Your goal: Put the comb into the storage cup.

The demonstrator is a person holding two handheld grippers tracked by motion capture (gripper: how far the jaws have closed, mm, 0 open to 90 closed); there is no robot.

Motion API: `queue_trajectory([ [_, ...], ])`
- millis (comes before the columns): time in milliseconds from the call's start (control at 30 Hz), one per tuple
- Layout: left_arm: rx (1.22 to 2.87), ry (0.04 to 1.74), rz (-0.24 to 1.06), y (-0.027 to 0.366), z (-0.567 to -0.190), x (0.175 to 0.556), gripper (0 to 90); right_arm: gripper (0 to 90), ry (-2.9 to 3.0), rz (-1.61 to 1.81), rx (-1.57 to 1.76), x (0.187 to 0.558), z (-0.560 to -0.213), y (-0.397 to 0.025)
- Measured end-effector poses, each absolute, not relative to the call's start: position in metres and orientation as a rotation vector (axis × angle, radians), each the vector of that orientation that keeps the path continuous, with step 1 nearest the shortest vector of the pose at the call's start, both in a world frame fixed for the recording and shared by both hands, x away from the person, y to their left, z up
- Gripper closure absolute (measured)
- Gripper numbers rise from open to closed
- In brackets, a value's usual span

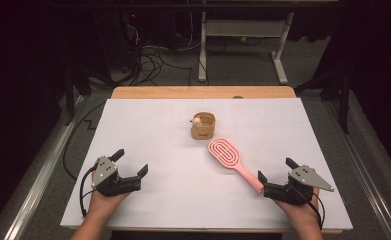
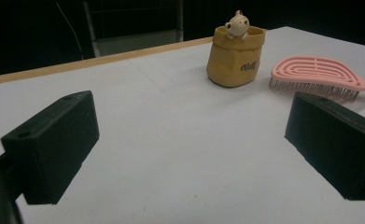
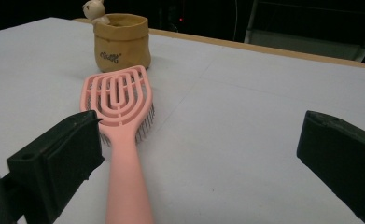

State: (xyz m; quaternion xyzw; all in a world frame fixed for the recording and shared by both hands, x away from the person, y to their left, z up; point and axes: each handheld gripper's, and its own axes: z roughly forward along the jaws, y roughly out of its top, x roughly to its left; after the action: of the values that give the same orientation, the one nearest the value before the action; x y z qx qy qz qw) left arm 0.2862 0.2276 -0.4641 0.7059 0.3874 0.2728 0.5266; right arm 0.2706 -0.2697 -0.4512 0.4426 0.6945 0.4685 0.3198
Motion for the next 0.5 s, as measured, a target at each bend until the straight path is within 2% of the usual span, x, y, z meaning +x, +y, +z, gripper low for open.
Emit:
queue_trajectory([
  [300,1.698,0.913,0.651,0.225,-0.465,0.286,2.5,3.8,1.888,1.197,1.147,0.272,-0.452,-0.263],
  [500,1.696,0.914,0.658,0.224,-0.465,0.286,1.5,11.6,1.951,1.180,1.150,0.274,-0.456,-0.258],
])
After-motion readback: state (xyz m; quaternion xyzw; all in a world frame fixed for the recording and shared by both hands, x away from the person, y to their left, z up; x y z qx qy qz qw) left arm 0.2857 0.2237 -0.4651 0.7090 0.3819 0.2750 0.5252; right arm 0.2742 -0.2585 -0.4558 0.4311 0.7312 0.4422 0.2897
